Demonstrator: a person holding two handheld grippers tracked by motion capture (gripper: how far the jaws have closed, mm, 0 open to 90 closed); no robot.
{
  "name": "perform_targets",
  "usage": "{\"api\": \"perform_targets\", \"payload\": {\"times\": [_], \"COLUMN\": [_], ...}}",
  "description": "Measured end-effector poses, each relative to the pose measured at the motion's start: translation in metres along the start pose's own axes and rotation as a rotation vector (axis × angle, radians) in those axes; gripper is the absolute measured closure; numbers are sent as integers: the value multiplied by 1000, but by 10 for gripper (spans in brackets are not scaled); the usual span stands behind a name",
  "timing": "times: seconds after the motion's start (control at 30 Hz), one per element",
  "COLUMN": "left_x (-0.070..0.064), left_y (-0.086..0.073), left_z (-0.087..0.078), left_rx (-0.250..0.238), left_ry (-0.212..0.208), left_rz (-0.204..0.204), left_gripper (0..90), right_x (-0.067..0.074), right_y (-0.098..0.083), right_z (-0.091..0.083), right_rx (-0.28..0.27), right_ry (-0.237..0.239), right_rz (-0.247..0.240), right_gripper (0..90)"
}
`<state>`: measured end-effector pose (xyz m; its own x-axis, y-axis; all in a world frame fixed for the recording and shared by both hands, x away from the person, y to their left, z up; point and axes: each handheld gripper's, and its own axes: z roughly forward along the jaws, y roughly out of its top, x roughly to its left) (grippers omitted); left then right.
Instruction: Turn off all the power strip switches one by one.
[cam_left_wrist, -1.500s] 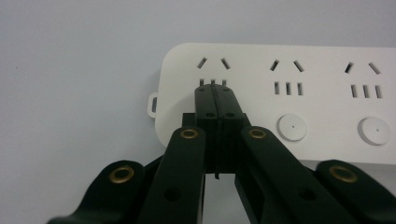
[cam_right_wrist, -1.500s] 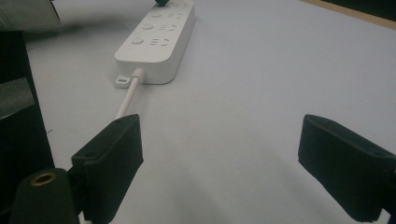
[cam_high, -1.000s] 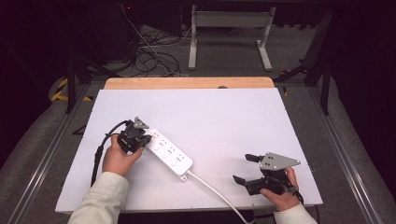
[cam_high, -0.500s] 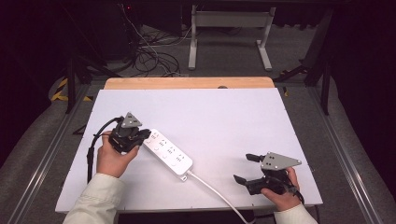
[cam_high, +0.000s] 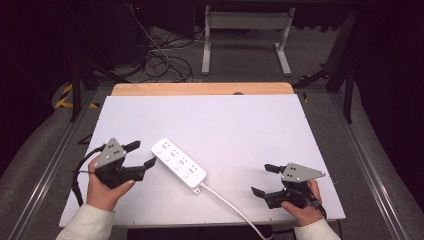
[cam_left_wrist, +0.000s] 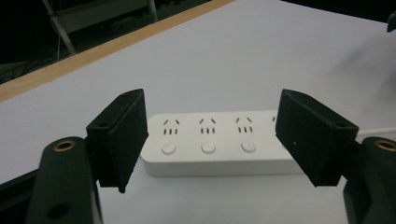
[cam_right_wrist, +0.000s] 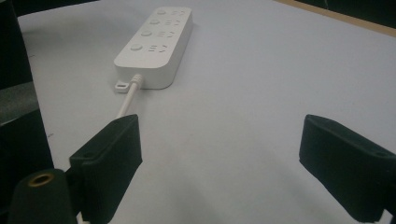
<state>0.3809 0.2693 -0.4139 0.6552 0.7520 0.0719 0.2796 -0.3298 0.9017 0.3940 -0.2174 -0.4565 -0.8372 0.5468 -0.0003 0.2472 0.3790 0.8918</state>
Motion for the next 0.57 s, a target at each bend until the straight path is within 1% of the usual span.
{"api": "perform_targets", "payload": {"times": [0.03,0.07,0.1,0.17,0.23,0.27,0.3,0.33,0.37,0.4,0.43,0.5,0.53,0.57], "left_x": [-2,-4,-6,-10,-14,-15,-16,-18,-18,-18,-19,-21,-22,-23], "left_y": [-8,-15,-23,-38,-51,-55,-57,-58,-58,-57,-56,-54,-54,-53], "left_z": [-3,-6,-8,-12,-13,-13,-13,-14,-15,-16,-16,-16,-16,-16], "left_rx": [-5,-15,-23,-40,-66,-62,-47,-46,-52,-51,-50,-42,-39,-39], "left_ry": [14,28,33,34,21,15,23,29,41,49,62,84,87,87], "left_rz": [10,28,32,6,-62,-84,-87,-91,-84,-65,-42,18,35,34], "left_gripper": [236,225,214,204,205,206,205,205,201,197,194,193,189,185], "right_x": [0,0,0,0,0,0,0,0,0,0,0,0,0,0], "right_y": [0,0,1,1,1,1,1,1,1,0,0,0,0,0], "right_z": [0,0,-1,-2,-2,-2,-3,-3,-3,-3,-3,-2,-2,-3], "right_rx": [-3,-8,-11,-18,-26,-27,-27,-27,-29,-30,-30,-27,-27,-27], "right_ry": [3,4,5,4,8,10,8,9,12,14,16,18,19,19], "right_rz": [1,1,0,2,7,8,7,5,4,3,1,-3,-5,-6], "right_gripper": [134,134,133,130,124,123,122,121,120,119,117,114,113,111]}}
